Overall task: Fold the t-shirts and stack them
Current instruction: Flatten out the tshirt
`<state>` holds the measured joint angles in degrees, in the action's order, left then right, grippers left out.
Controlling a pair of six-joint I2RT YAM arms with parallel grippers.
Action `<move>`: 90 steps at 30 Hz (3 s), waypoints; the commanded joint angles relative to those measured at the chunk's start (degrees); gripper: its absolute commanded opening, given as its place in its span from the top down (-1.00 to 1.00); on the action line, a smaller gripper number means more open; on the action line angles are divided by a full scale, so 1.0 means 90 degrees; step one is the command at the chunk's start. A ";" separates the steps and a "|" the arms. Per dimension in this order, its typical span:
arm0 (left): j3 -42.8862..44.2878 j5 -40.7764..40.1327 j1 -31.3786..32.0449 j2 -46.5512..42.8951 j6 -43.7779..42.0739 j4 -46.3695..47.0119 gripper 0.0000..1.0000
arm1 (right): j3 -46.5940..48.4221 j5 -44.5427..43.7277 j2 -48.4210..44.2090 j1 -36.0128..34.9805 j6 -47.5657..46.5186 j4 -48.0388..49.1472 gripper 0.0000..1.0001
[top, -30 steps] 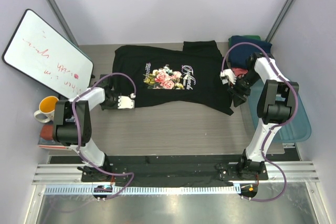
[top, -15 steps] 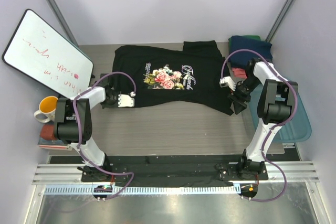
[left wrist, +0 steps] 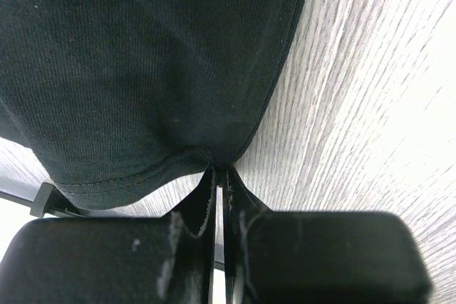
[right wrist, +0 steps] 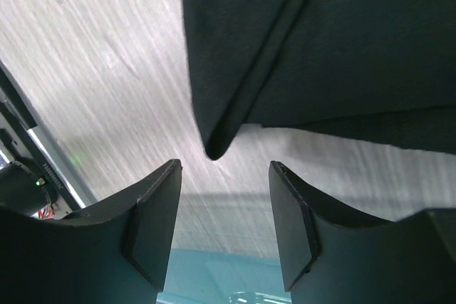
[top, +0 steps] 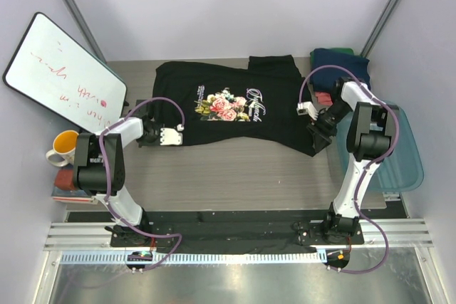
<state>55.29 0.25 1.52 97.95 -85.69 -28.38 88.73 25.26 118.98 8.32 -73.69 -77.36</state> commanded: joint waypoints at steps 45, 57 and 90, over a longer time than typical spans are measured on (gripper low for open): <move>0.0800 0.0939 0.0065 -0.2026 0.0136 -0.1856 0.99 | 0.1088 -0.0902 -0.1969 -0.0631 -0.0650 -0.0848 0.98; 0.1240 0.1046 0.0124 -0.2660 0.0224 -0.2442 1.00 | 0.0758 -0.0326 -0.3561 -0.0699 -0.1303 0.0285 0.97; 0.0176 0.0909 0.0066 -0.4253 -0.1026 -0.3487 0.99 | -0.2944 0.0485 -0.7633 -0.1412 -0.5738 -0.1004 0.98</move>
<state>57.28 7.97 2.48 61.28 -93.82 -58.57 63.07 27.00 52.16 -1.52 -113.01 -77.30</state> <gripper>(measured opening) 0.009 0.023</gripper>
